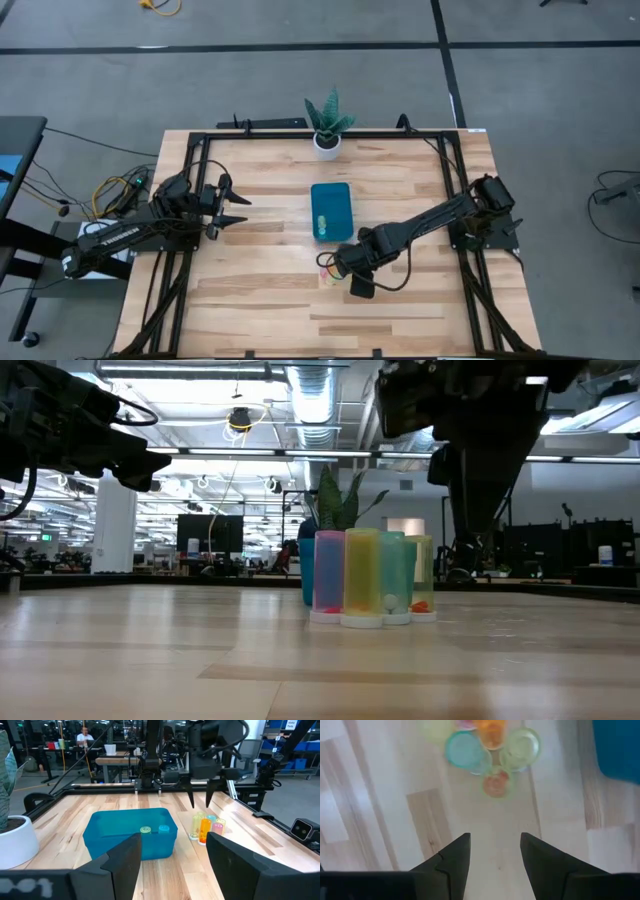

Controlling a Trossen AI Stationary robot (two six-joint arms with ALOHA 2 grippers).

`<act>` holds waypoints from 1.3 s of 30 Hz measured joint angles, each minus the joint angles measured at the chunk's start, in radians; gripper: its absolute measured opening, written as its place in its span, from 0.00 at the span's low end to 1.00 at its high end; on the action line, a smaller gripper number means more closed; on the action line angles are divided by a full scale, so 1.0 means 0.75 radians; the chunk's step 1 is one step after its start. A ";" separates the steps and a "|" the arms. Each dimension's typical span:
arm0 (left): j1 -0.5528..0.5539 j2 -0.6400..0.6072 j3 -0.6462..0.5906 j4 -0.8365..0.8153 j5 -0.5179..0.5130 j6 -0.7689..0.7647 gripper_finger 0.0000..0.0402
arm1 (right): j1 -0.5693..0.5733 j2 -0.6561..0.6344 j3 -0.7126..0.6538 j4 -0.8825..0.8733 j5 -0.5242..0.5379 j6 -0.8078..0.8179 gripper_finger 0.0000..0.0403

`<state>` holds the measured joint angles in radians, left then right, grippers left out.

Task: Pick and place pill bottles into a basket
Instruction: Put the yellow pill bottle into the blue container

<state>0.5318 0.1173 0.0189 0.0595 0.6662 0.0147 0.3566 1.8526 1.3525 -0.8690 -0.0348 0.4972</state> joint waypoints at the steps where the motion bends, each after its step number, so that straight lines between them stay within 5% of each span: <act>1: 0.000 0.000 0.000 0.000 0.000 0.000 0.53 | 0.009 0.000 0.000 0.007 0.012 -0.029 0.42; 39: 0.000 0.000 0.000 0.000 -0.001 0.000 0.53 | -0.084 0.113 0.015 0.113 -0.027 -0.211 0.42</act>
<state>0.5320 0.1173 0.0189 0.0597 0.6654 0.0147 0.2939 1.9373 1.3640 -0.7841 -0.0547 0.3389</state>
